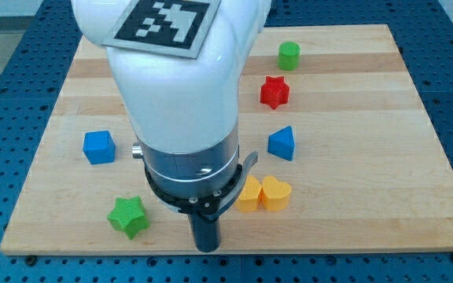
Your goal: Push the green star towards top side
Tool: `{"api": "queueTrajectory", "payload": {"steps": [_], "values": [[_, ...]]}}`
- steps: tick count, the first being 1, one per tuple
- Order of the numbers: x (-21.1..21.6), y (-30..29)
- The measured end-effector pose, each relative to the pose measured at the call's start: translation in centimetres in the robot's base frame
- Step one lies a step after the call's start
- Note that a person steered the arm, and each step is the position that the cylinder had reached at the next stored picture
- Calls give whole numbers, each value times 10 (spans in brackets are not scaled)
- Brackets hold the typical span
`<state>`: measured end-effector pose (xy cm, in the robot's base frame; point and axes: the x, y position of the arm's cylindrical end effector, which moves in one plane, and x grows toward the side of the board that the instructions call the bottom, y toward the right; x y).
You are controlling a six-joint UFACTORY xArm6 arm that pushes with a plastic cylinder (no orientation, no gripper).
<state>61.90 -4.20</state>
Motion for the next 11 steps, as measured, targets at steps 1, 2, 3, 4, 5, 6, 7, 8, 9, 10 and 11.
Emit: {"api": "queueTrajectory", "payload": {"steps": [1, 2, 3, 4, 5, 6, 7, 8, 9, 10, 11], "values": [[0, -22], [-1, -57], [-1, -89], [-3, -121], [-3, -130], [-8, -118], [-19, -112], [-28, -115], [-31, -118], [-41, -117], [-49, -122]]}}
